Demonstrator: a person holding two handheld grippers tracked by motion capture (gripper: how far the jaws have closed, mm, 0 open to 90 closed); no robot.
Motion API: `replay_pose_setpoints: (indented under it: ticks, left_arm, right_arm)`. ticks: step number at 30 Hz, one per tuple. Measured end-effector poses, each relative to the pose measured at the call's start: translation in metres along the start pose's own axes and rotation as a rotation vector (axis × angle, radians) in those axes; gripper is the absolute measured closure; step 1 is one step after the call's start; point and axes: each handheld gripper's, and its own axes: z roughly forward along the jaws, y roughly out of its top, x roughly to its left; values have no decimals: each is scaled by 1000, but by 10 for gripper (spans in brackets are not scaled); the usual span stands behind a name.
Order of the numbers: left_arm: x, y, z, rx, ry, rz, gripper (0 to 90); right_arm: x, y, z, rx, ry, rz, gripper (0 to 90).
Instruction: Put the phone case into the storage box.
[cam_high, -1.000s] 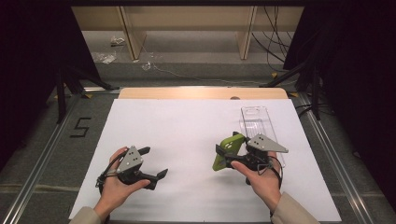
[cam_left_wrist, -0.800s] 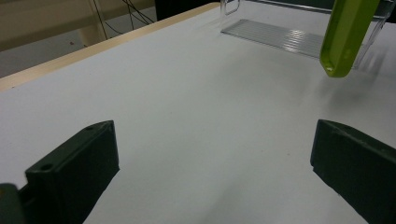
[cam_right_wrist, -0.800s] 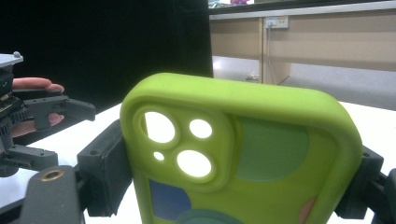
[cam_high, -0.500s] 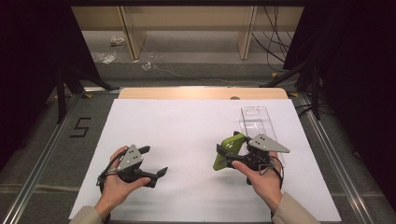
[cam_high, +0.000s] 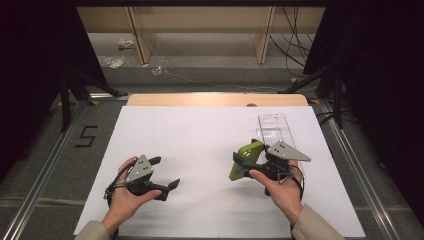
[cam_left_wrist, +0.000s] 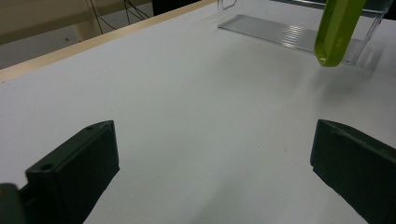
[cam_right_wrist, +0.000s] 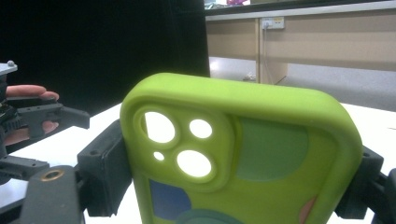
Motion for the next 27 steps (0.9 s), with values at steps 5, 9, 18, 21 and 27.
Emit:
replay_pose_setpoints:
  ticks: [5,9,18,21,27]
  left_arm:
    - [-1,-1,0,1,4,-3,4]
    - [0,-1,0,2,6,-5,4]
    - [-1,0,1,0,-6,3,4]
    - [-1,1,2,0,-4,7,4]
    - [-1,0,2,0,-1,3,4]
  right_arm:
    - [-5,5,-2,-10,-9,1,182]
    - [-8,7,-2,-16,-17,0,182]
    - [-11,11,-1,-18,-40,-10,182]
    - [-12,12,-1,-22,-46,-9,182]
    - [-17,18,-2,-34,-64,-11,182]
